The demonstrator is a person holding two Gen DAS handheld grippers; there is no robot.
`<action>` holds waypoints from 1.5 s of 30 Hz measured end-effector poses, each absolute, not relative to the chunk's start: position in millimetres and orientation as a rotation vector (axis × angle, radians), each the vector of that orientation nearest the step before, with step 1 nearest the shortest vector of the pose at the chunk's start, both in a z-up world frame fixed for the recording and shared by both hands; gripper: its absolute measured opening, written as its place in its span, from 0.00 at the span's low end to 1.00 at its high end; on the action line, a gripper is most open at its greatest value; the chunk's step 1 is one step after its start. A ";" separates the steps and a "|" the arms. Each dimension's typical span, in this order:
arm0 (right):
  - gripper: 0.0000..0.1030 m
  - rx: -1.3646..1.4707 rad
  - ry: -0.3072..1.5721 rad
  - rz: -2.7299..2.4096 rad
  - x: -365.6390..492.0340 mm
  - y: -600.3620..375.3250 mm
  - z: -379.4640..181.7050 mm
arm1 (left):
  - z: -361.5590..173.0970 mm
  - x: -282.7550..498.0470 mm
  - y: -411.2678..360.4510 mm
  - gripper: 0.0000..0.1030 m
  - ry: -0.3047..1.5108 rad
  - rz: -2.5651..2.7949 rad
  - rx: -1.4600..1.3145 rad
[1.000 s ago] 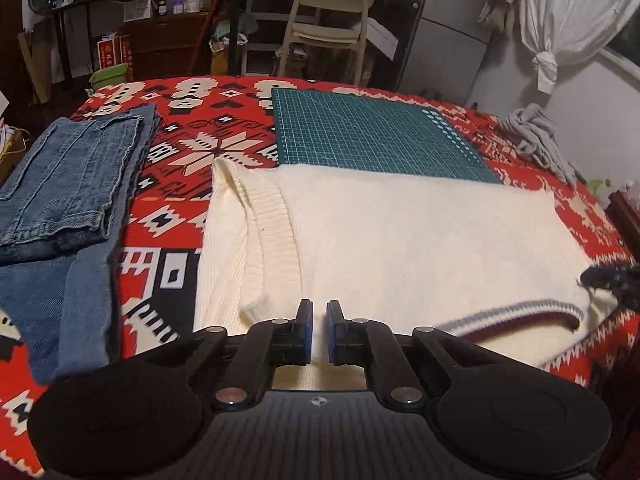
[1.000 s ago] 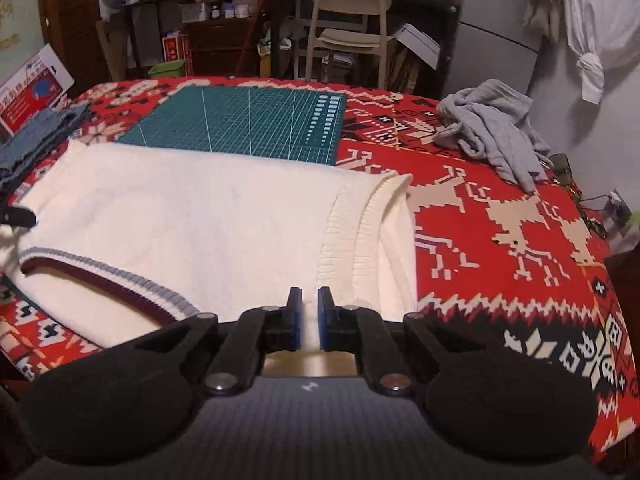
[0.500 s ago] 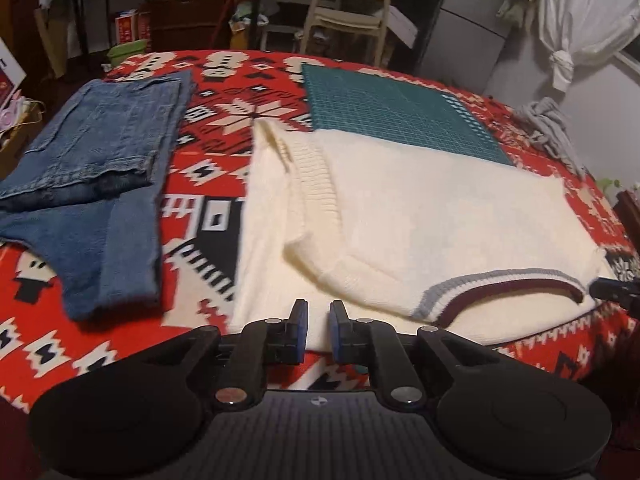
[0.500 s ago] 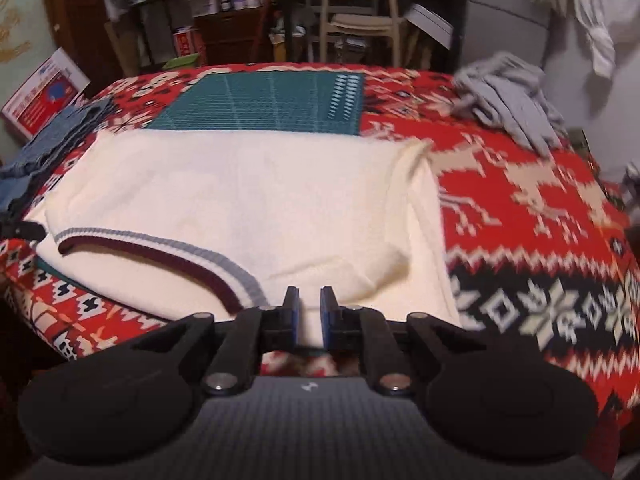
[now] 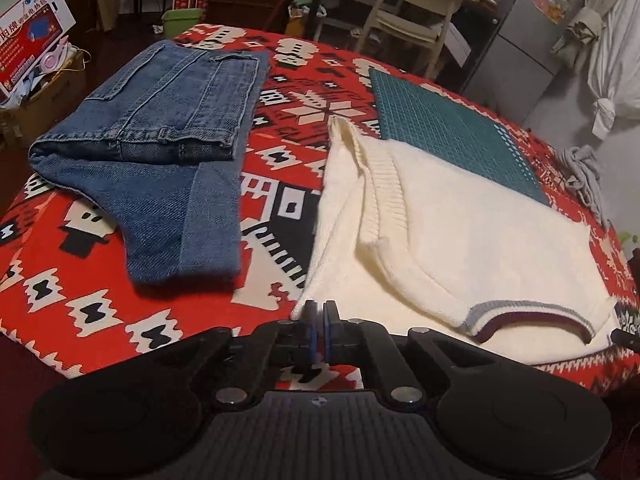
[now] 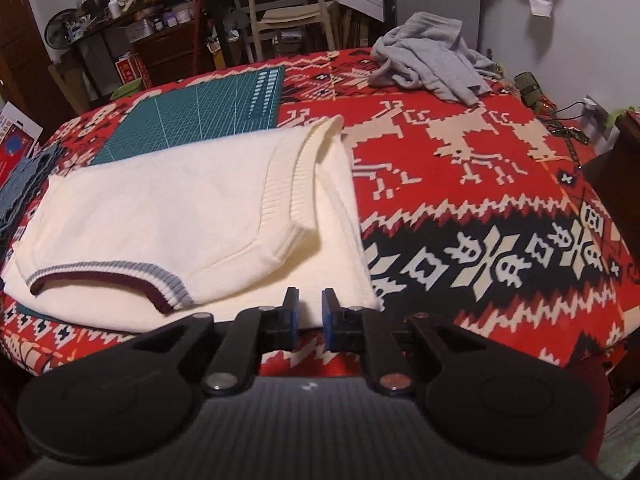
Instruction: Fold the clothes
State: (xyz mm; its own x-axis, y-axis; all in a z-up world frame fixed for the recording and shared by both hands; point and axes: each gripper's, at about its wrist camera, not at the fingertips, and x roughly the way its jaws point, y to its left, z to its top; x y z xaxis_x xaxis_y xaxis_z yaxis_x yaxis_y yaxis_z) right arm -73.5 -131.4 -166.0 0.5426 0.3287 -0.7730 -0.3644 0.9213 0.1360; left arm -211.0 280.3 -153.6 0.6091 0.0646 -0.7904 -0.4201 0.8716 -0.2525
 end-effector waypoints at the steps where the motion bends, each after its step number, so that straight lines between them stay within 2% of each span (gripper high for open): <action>1: 0.19 -0.046 0.904 0.416 -74.0 -132.4 -162.8 | -150.3 -210.2 279.2 0.14 0.868 0.286 -0.443; 2: 0.25 -0.051 0.895 0.419 -75.1 -132.1 -159.0 | -146.6 -209.1 277.5 0.19 0.861 0.282 -0.439; 4: 0.28 -0.061 0.879 0.427 -77.6 -130.7 -150.9 | -138.7 -205.5 271.4 0.35 0.848 0.275 -0.413; 6: 0.37 -0.061 0.864 0.442 -80.5 -127.1 -142.2 | -130.9 -200.5 261.9 0.39 0.824 0.256 -0.367; 7: 0.40 -0.061 0.857 0.452 -81.1 -123.7 -138.7 | -128.6 -197.2 256.4 0.45 0.812 0.240 -0.352; 10: 0.59 -0.071 0.830 0.490 -82.9 -108.2 -130.5 | -125.4 -185.8 239.2 0.60 0.784 0.194 -0.316; 12: 0.76 -0.083 0.809 0.508 -84.1 -94.7 -127.3 | -126.2 -176.1 227.3 0.64 0.777 0.173 -0.288; 17: 0.99 -0.121 0.756 0.535 -84.5 -60.1 -125.9 | -134.7 -153.5 203.1 0.71 0.767 0.166 -0.232; 24: 0.99 -0.161 0.802 0.554 -73.1 -28.9 -144.8 | -161.8 -130.2 184.7 0.74 0.842 0.182 -0.136; 27: 0.99 -0.174 0.842 0.546 -66.8 -23.6 -159.4 | -166.8 -129.9 176.7 0.81 0.837 0.177 -0.064; 29: 0.99 -0.201 0.855 0.536 -64.8 -20.8 -168.0 | -169.2 -128.5 174.4 0.88 0.849 0.192 -0.039; 34: 0.99 -0.234 0.862 0.523 -66.8 -18.1 -180.3 | -174.2 -126.0 180.0 1.00 0.862 0.185 -0.083; 45: 0.99 -0.249 0.885 0.490 -65.1 -12.4 -180.0 | -175.3 -123.2 176.6 1.00 0.871 0.187 -0.079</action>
State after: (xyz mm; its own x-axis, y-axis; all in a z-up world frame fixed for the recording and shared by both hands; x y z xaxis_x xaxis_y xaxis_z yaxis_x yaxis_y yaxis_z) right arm -65.1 -12.4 -180.0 0.5329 0.3055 -0.7891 -0.5069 0.8620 -0.0086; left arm -123.2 176.6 -175.3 0.6291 0.1310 -0.7662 -0.1957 0.9806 0.0070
